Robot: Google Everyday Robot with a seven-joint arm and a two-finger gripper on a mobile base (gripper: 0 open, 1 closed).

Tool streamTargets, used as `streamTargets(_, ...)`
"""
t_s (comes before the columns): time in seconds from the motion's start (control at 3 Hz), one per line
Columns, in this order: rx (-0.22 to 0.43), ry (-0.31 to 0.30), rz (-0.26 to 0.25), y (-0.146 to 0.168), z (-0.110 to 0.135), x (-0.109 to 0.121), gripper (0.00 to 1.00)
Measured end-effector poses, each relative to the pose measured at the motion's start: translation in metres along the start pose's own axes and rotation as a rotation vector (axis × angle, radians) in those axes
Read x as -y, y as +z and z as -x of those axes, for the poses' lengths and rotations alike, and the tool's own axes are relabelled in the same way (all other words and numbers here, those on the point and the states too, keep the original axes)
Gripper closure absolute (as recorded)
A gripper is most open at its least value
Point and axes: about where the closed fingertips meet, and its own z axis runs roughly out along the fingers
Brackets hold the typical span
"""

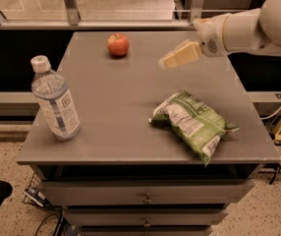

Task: Move apple near blue plastic bottle

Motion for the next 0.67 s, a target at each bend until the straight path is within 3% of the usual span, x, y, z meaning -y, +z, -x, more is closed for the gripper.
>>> streamTargets(0.33, 0.047, 0.001, -0.075, 0.0012, 0.0130, 0.0184, 0.00)
streamTargets(0.67, 0.046, 0.001, -0.072, 0.0020, 0.0131, 0.0174, 0.00)
